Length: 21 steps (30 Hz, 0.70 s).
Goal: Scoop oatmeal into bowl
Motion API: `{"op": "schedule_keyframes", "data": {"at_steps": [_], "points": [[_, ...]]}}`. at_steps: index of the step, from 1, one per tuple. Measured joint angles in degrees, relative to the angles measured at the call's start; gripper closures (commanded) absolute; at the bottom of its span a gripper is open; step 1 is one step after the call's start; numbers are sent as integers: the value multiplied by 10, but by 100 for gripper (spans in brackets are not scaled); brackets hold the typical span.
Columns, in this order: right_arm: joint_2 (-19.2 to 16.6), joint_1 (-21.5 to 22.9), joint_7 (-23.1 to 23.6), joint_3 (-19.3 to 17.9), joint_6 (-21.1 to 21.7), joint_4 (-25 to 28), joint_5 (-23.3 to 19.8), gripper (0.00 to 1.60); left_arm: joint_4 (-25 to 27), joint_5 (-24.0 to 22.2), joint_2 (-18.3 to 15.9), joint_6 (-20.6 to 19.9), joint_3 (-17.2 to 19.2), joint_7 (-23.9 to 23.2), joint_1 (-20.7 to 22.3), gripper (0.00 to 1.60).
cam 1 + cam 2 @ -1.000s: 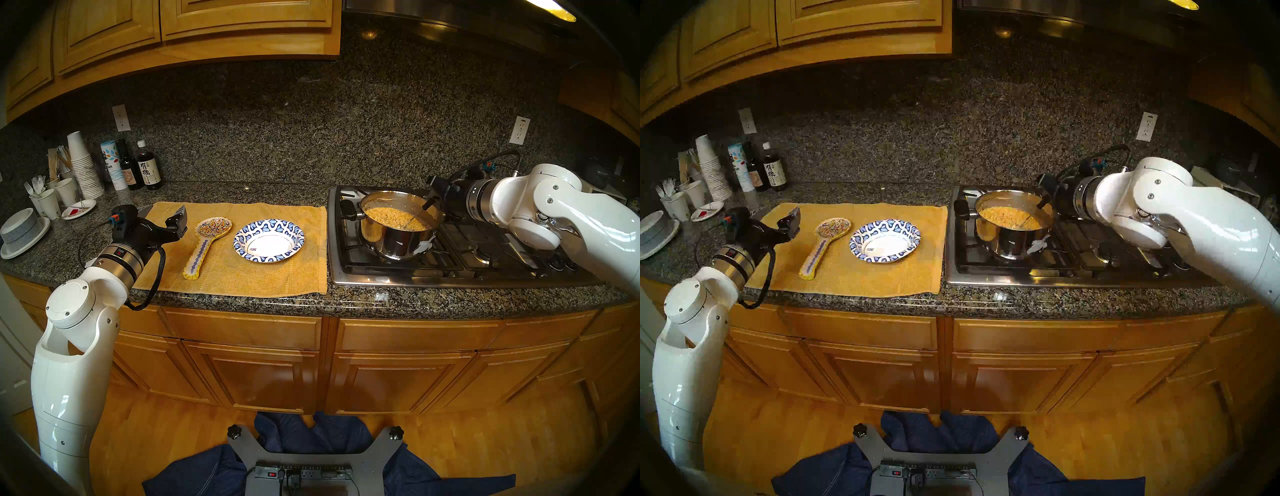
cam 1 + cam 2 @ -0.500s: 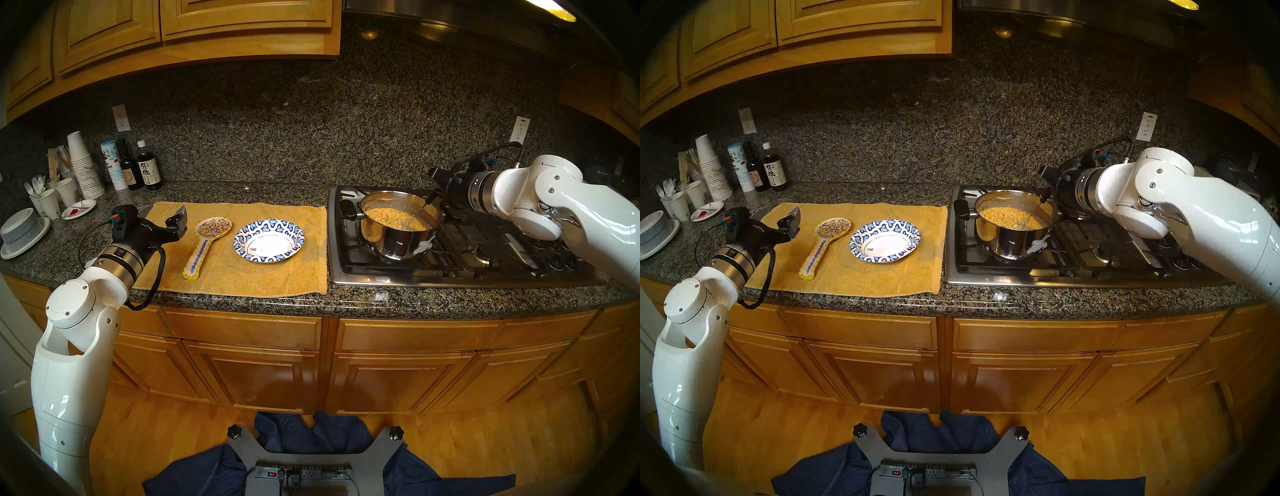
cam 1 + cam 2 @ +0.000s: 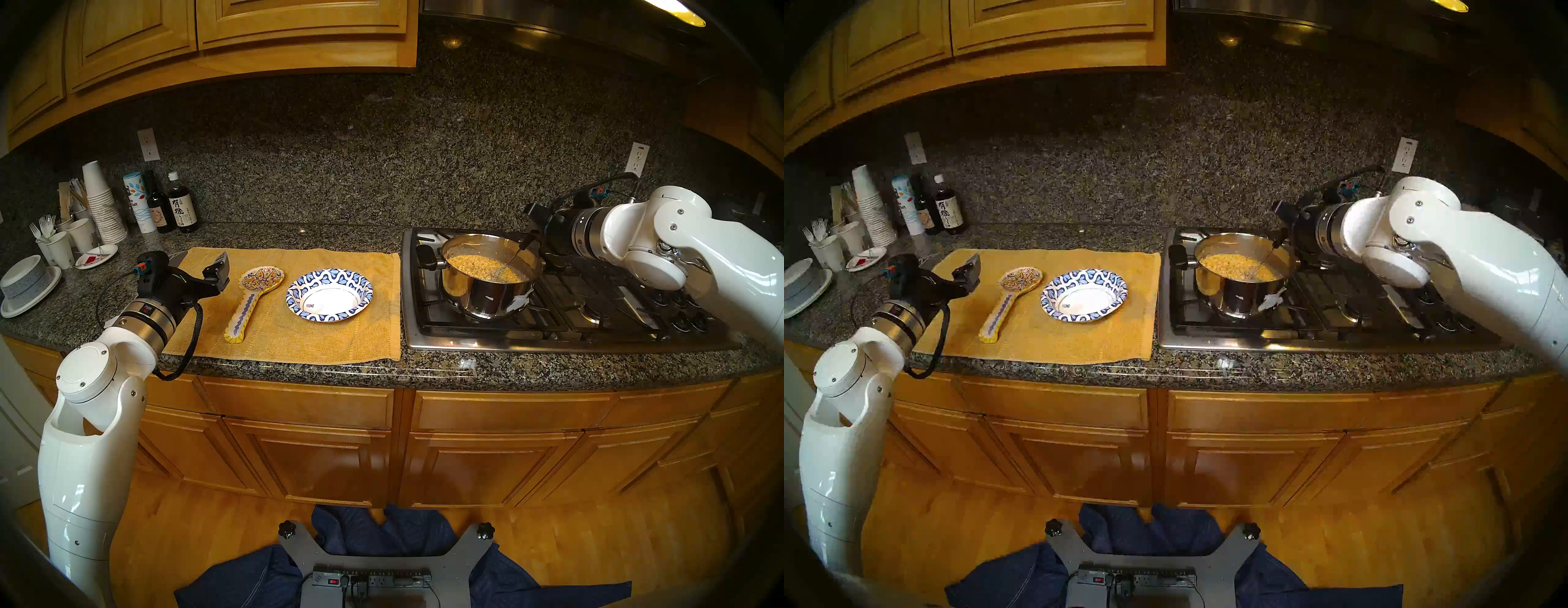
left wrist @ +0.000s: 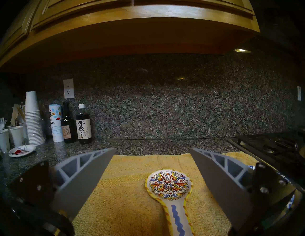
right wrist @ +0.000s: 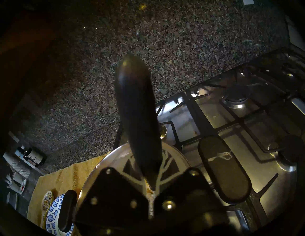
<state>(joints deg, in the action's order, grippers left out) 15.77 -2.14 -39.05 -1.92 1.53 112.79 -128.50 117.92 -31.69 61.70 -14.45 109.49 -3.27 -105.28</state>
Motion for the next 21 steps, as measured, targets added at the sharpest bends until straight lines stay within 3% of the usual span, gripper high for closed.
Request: {"op": "schedule_keyframes", "data": {"at_steps": [21], "points": [[0, 1, 4, 0, -5, -17, -19, 160, 0, 0, 0, 0, 0, 0, 0, 0]]}}
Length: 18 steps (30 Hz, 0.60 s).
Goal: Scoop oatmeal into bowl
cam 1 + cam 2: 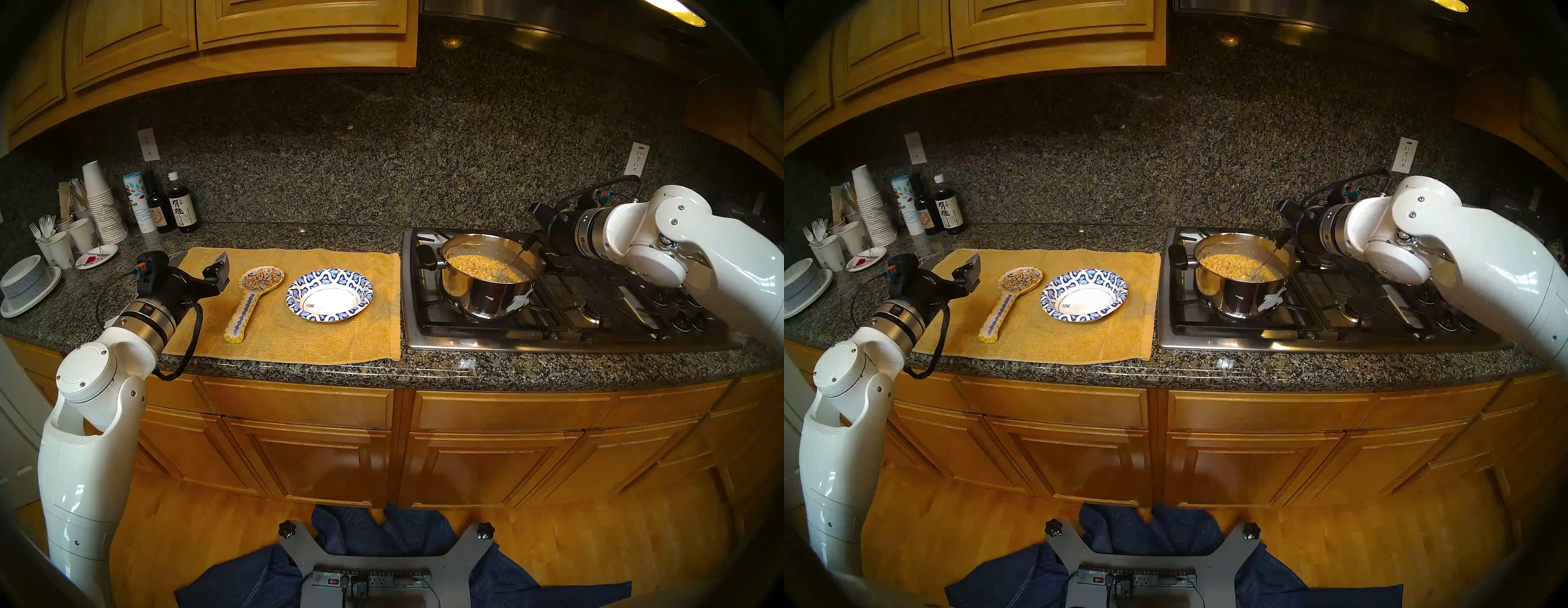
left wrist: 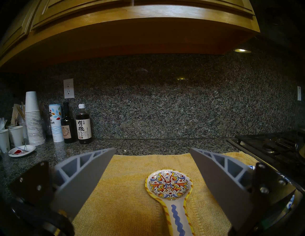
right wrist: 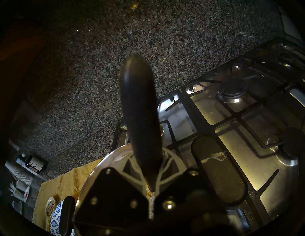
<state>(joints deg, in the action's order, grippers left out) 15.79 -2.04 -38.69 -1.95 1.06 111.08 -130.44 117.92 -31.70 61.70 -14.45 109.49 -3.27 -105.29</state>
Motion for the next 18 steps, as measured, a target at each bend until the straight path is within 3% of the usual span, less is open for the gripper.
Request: {"op": "schedule_keyframes", "data": {"at_steps": [18], "points": [[14, 8, -2, -6, -1, -9, -2, 160, 0, 0, 0, 0, 0, 0, 0, 0]]}}
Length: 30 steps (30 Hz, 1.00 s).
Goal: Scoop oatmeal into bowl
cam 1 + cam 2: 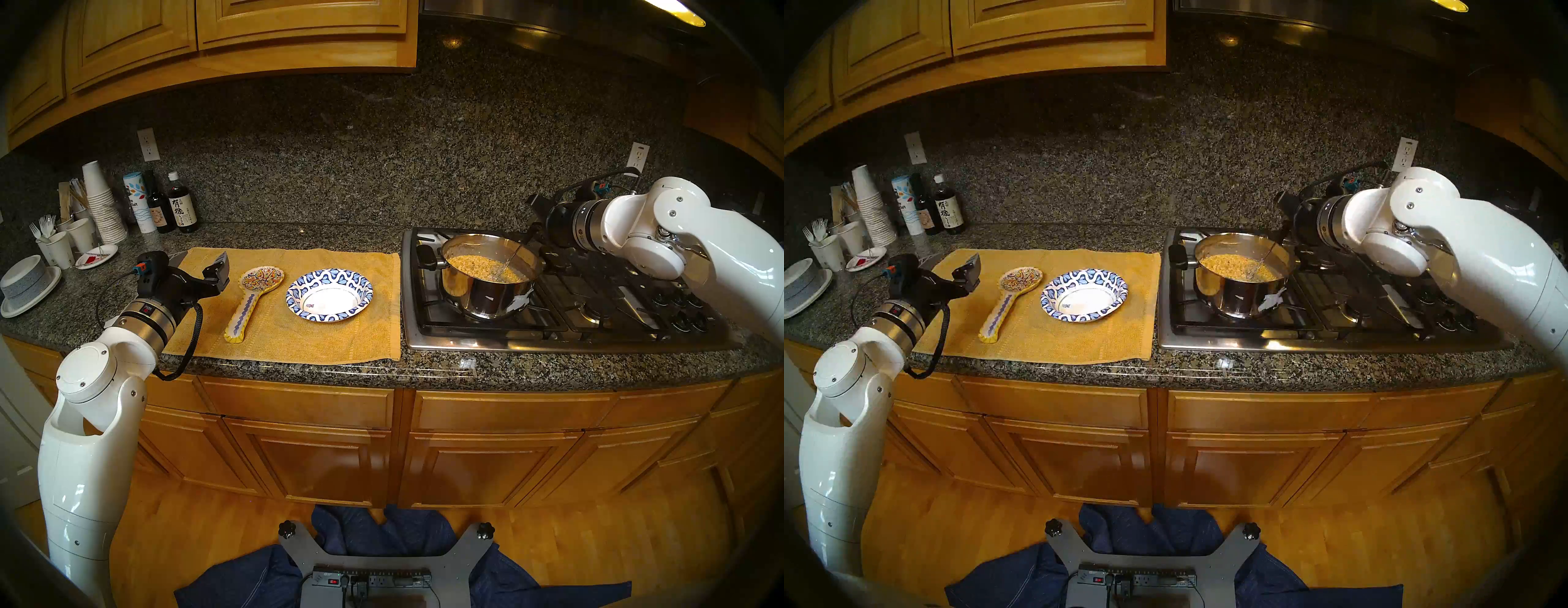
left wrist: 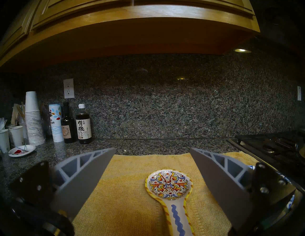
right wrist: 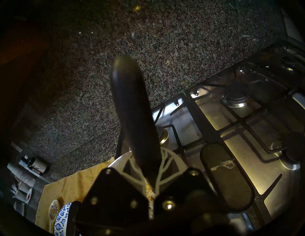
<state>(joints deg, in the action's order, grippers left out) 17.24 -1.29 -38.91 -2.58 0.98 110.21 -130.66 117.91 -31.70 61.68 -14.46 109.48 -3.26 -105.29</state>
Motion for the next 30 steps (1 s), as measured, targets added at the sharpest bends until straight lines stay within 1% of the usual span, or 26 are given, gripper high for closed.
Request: {"op": "schedule_keyframes", "data": {"at_steps": [30], "points": [[21, 14, -8, -9, 2, -20, -7, 160, 0, 0, 0, 0, 0, 0, 0, 0]]}}
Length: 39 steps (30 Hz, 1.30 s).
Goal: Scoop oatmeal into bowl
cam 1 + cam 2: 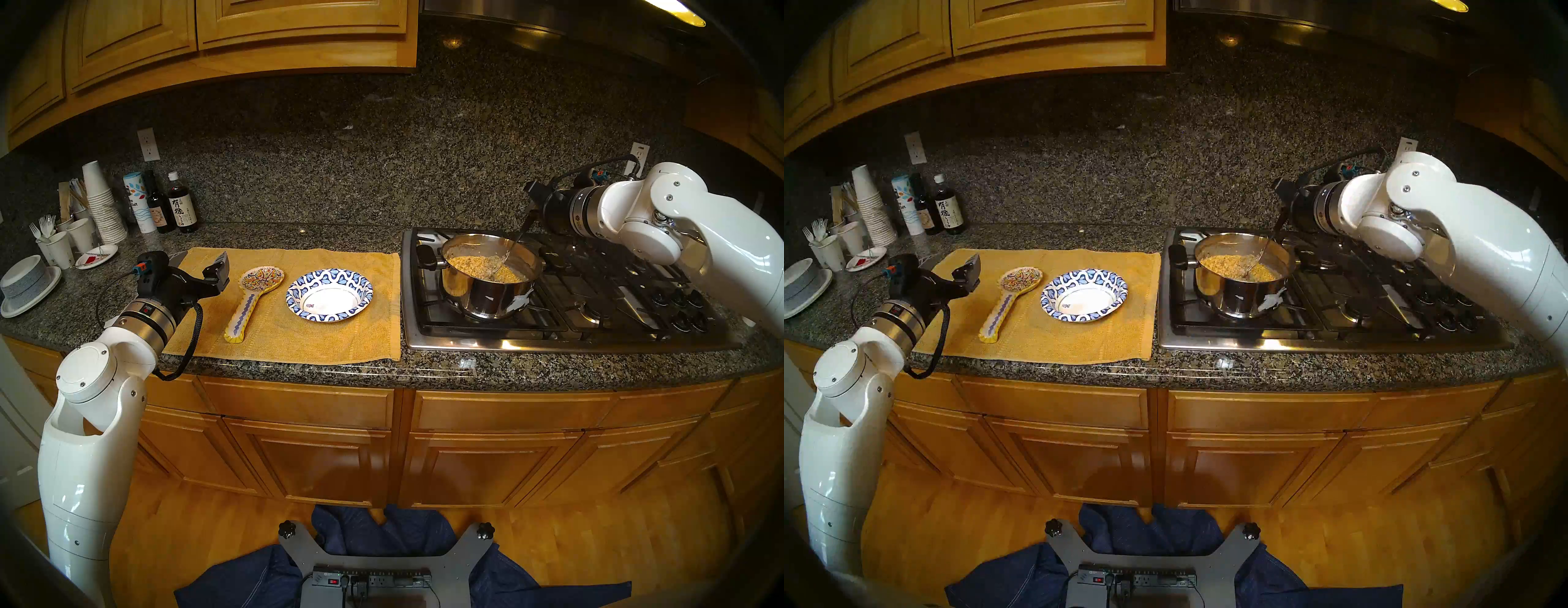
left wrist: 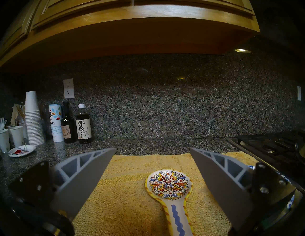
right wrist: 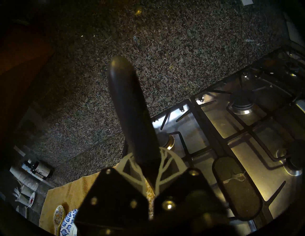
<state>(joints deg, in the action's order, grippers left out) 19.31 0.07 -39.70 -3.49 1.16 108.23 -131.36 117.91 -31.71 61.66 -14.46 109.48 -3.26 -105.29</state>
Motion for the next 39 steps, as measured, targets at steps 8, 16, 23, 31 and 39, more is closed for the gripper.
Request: {"op": "schedule_keyframes", "data": {"at_steps": [8, 16, 23, 31, 39], "points": [[2, 1, 0, -2, 0, -12, -13, 160, 0, 0, 0, 0, 0, 0, 0, 0], [-6, 1, 1, -2, -2, -19, -30, 160, 0, 0, 0, 0, 0, 0, 0, 0], [-19, -1, 6, -1, -8, -22, -42, 160, 0, 0, 0, 0, 0, 0, 0, 0], [-27, -2, 13, 0, -17, -21, -46, 160, 0, 0, 0, 0, 0, 0, 0, 0], [-29, -2, 16, 0, -25, -21, -50, 160, 0, 0, 0, 0, 0, 0, 0, 0]]}}
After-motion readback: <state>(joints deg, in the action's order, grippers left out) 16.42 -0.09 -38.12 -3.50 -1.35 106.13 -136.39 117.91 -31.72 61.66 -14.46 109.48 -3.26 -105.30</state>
